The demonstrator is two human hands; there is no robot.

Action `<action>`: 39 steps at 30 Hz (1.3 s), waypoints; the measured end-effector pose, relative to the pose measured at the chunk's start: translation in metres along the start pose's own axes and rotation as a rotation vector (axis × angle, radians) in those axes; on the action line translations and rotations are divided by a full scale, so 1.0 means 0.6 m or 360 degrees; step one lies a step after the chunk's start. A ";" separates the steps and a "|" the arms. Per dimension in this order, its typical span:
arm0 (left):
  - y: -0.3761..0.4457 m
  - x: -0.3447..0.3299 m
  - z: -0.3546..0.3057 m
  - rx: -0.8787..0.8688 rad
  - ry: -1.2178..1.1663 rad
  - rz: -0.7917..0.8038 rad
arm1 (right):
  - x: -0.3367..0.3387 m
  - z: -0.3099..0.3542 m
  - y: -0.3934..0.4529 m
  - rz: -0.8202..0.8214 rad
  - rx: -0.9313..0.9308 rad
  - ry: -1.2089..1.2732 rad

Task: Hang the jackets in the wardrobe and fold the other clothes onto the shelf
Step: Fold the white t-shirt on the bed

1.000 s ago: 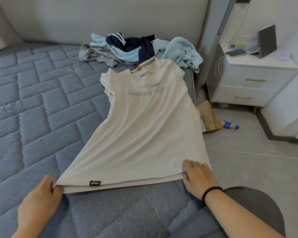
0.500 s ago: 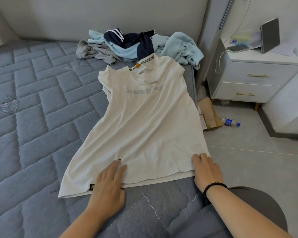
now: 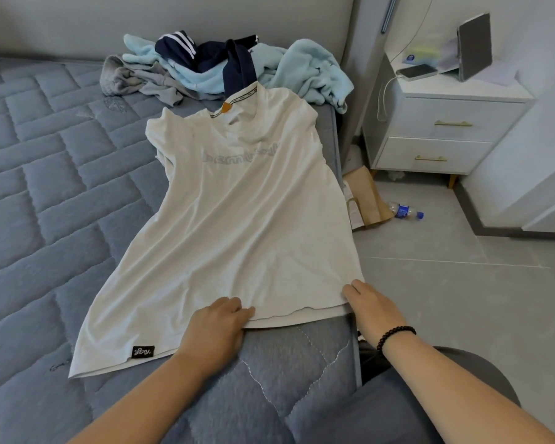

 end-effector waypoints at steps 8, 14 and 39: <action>-0.013 0.005 -0.015 -0.0202 -0.0053 0.0172 | 0.010 -0.001 -0.027 -0.0048 0.0100 0.0037; -0.028 -0.012 -0.037 -0.0340 0.0167 0.0542 | 0.006 -0.003 -0.070 0.0344 0.0046 -0.0124; -0.009 0.004 0.239 0.1544 -0.0291 -0.0435 | 0.036 0.101 0.022 0.0010 0.0176 0.0296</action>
Point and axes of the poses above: each hand's wrist, its own y-axis towards the middle knuckle, its own x-axis out of the back of the hand, z = x × y, the point moved 4 cm from there along y, towards the middle knuckle, and after that the axes turned 6 degrees about -z, right-handed, at the moved point
